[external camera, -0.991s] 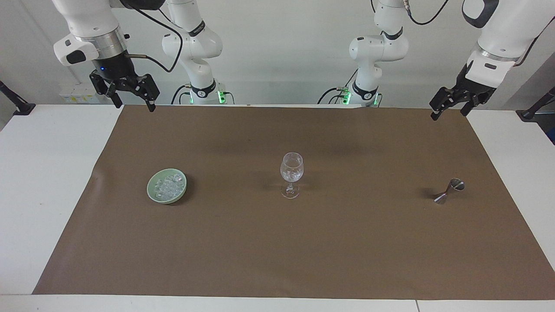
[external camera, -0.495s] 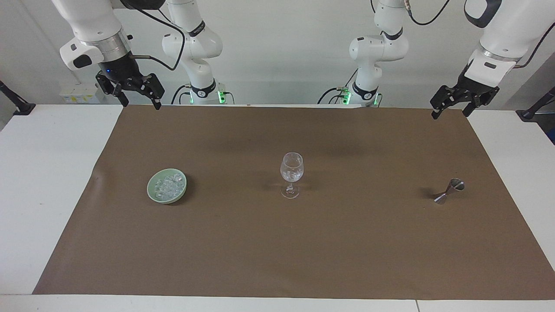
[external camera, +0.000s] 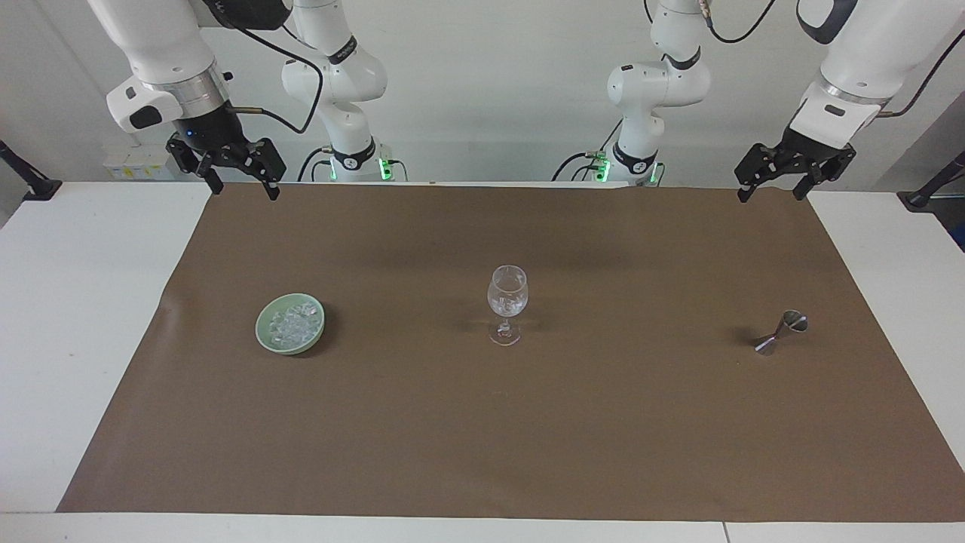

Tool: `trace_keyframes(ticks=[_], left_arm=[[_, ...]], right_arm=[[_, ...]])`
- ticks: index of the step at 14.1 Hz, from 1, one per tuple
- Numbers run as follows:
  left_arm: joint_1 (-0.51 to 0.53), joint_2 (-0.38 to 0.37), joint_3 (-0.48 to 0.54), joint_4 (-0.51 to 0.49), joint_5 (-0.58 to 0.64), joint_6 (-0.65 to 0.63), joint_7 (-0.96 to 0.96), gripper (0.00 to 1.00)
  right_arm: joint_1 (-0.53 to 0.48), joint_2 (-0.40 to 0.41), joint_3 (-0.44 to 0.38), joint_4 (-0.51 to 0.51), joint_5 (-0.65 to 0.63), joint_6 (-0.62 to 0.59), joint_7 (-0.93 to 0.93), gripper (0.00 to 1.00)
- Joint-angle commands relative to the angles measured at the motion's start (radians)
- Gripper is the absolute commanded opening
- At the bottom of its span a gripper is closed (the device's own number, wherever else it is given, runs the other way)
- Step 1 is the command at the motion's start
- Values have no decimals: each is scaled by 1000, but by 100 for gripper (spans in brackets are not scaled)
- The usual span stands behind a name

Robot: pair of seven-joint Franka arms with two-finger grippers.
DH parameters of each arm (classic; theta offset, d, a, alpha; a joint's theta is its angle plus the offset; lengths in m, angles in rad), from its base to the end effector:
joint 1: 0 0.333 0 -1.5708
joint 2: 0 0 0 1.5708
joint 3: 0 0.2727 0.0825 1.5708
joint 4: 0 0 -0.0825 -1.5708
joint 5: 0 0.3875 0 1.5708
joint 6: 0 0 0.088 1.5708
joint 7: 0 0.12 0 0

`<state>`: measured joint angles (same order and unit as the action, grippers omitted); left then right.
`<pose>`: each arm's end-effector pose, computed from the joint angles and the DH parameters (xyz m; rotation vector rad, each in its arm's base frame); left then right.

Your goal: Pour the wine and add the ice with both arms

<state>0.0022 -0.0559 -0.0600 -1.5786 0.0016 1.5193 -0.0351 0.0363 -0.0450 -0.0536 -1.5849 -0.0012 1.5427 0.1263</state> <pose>0.5369 -0.0317 0.5906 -3.1363 0.0353 0.0051 0.5432 -0.0101 0.5838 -3.1321 0.2252 -0.0042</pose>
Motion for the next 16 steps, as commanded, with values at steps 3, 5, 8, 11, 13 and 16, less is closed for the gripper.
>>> trace_keyframes(ticks=[3, 5, 8, 11, 13, 16], left_arm=[[18, 34, -32, 60, -8, -36, 8, 100], [18, 44, -30, 72, -5, -30, 8, 100], [18, 45, -29, 75, -5, -30, 8, 100], [18, 47, -24, 75, -3, -30, 8, 100], [16, 45, -23, 75, -3, -37, 9, 100], [18, 45, -11, 77, -2, -28, 9, 100]], right_arm=[[2, -26, 3, -30, -2, 7, -8, 100], [2, -26, 3, -32, -2, 7, -7, 100], [1, -26, 3, -30, -3, 7, -10, 100], [1, -26, 3, -30, -2, 7, -13, 100], [1, -26, 3, -30, -3, 7, -13, 100], [1, -26, 5, -29, -3, 7, -13, 100]])
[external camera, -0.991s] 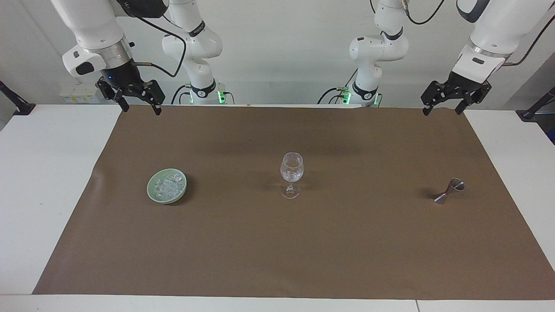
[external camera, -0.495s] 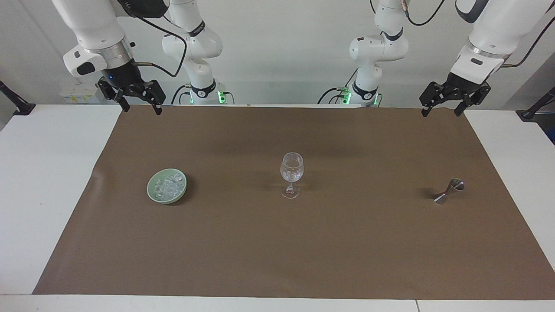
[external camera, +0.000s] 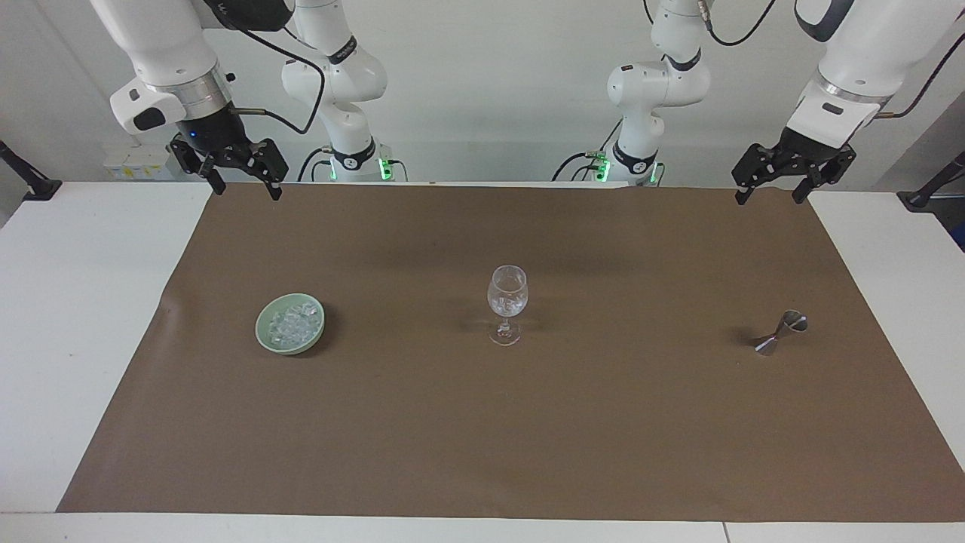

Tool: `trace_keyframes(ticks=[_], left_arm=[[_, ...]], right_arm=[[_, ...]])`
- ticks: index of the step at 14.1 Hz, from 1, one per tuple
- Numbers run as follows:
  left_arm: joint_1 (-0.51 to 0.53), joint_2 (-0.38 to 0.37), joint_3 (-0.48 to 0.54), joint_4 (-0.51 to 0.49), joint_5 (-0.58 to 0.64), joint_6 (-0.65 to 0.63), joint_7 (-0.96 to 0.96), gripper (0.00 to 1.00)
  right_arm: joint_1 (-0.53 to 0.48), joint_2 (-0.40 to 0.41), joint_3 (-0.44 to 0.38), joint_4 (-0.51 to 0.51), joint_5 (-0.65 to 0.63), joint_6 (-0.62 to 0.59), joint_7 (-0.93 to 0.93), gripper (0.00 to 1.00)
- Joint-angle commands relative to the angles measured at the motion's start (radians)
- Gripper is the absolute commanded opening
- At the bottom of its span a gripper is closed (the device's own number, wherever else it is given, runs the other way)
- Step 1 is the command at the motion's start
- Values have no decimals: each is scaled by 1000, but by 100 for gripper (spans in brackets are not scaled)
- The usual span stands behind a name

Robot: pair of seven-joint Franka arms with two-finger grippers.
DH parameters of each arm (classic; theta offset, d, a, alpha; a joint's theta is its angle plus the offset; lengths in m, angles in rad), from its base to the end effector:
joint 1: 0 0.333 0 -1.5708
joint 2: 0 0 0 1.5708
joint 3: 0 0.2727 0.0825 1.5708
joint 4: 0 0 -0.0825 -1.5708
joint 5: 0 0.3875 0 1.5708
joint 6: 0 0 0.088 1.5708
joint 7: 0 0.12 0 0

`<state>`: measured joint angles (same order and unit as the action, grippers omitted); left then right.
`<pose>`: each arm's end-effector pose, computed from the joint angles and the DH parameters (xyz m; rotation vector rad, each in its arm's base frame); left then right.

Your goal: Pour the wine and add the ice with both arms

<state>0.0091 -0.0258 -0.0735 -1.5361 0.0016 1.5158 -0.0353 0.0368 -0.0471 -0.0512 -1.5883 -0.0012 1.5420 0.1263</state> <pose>0.5448 -0.0354 0.5940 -3.1380 0.0455 -0.0088 0.5425 -0.0085 0.5832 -3.1326 0.2207 -0.0011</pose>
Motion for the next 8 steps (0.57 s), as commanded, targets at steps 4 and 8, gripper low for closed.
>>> trace_keyframes(ticks=[4, 8], left_arm=[[11, 11, 3, 21, -3, -34, 17, 100], [11, 4, 1, -4, -3, -28, 23, 100]], right_arm=[[0, -24, 2, -26, -2, 7, -13, 100], [0, -24, 1, -27, -3, 7, -13, 100]])
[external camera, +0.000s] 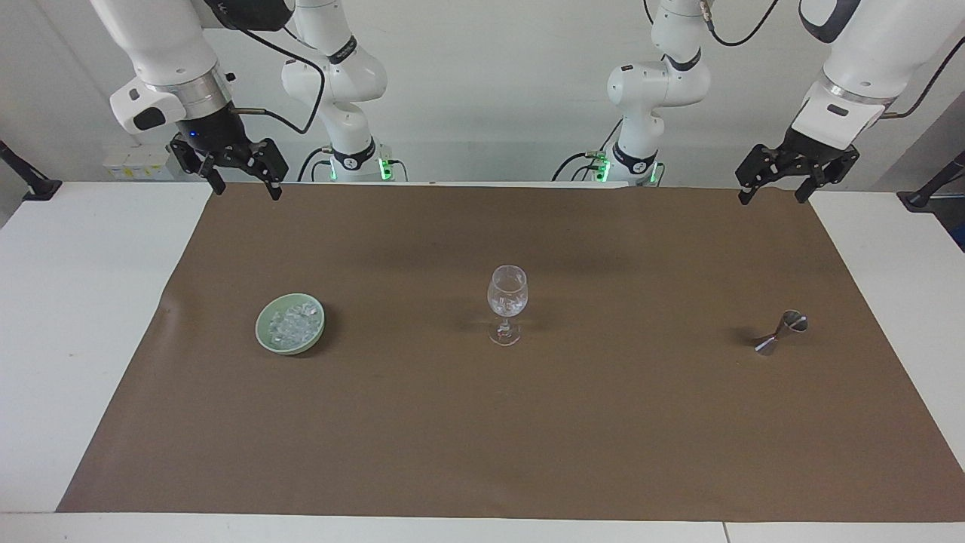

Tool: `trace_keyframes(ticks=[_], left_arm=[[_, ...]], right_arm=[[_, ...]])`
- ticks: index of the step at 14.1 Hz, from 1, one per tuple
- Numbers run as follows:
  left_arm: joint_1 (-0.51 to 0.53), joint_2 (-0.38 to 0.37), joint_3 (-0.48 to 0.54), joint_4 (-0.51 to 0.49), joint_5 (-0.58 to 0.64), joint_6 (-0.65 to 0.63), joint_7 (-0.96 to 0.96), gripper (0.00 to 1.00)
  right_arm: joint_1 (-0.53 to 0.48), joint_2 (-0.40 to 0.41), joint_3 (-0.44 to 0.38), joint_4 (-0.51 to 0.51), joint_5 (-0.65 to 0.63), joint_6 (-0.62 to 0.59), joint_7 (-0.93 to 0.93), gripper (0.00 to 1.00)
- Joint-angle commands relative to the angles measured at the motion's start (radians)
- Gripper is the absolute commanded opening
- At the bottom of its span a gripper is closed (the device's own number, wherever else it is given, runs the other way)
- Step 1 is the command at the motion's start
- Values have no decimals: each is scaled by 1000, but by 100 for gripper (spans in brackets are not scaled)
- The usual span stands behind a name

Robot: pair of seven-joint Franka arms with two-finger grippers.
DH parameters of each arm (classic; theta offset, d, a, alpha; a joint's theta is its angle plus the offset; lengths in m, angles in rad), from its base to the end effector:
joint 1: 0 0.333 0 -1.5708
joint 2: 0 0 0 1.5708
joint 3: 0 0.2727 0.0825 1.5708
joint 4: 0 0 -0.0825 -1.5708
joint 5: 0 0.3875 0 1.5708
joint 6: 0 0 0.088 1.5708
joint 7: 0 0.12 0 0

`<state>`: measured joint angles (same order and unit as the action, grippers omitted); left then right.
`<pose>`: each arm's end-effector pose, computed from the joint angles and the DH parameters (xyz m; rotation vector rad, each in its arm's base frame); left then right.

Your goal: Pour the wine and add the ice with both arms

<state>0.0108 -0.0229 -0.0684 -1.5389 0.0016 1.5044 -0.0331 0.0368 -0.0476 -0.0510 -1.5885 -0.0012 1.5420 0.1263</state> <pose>0.5443 -0.0316 0.5901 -3.1376 0.0382 0.0180 0.5424 -0.0084 0.5834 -3.1326 0.2204 -0.0015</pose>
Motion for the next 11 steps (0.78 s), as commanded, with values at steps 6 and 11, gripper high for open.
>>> trace_keyframes(ticks=[6, 11], left_arm=[[9, -2, -4, -33, -3, 13, 22, 100], [9, -2, -4, -33, -3, 13, 22, 100]], right_arm=[[0, -23, 2, -27, -3, 7, -13, 100], [0, -23, 2, -27, -2, 7, -13, 100]])
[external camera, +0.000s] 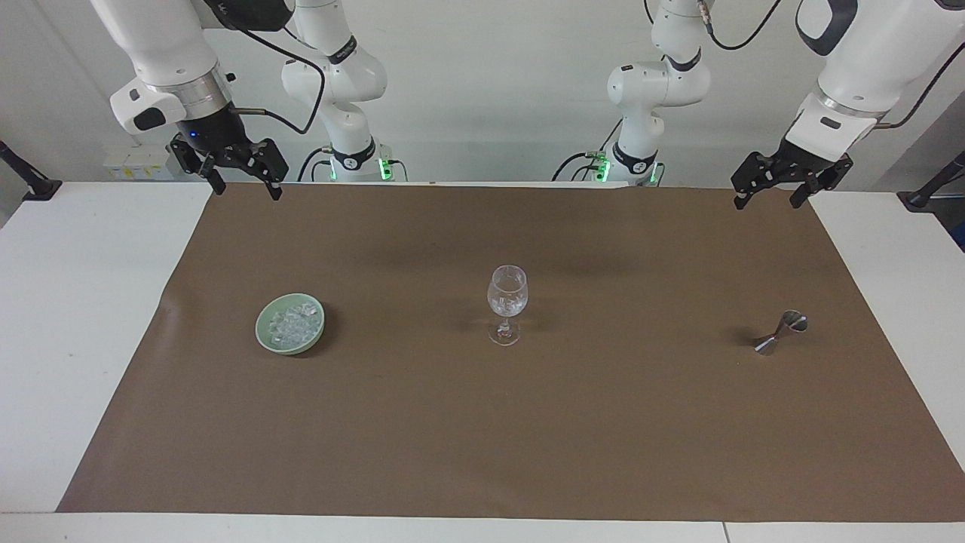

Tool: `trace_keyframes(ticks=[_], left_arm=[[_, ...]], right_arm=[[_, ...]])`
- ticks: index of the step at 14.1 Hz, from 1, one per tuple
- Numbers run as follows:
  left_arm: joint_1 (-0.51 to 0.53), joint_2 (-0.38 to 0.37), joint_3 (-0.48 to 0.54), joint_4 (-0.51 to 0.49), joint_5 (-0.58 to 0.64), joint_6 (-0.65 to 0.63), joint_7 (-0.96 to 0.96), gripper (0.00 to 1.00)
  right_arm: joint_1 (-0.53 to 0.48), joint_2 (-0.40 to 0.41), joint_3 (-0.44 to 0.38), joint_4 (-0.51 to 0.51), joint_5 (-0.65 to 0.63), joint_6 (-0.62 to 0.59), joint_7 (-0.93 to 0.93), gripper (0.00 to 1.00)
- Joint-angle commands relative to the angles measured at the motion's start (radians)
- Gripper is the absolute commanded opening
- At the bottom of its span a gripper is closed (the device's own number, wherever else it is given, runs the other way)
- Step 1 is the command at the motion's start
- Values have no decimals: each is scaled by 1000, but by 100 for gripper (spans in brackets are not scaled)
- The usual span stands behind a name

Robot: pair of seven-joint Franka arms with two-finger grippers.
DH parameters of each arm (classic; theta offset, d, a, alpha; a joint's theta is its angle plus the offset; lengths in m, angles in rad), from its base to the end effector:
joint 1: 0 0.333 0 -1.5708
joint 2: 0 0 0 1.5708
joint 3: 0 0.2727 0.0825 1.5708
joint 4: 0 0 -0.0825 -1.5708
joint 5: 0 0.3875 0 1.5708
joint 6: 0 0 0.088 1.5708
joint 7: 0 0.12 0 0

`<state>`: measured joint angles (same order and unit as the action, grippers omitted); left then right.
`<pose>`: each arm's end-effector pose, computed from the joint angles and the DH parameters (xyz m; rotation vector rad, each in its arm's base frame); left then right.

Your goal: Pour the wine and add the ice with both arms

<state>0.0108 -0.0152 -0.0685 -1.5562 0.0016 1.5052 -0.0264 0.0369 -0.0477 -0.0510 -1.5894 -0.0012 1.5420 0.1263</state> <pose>0.5460 -0.0316 0.5778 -3.1366 0.0489 0.0560 0.5423 -0.0084 0.5831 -3.1326 0.2202 -0.0003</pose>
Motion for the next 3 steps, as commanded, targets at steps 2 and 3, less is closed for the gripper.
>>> trace_keyframes(ticks=[2, 3], left_arm=[[9, -11, -4, -16, -3, 12, 14, 100], [9, -9, -4, -16, -3, 12, 14, 100]], right_arm=[[0, -23, 2, -24, -2, 7, -13, 100], [0, -23, 2, -26, -2, 7, -13, 100]])
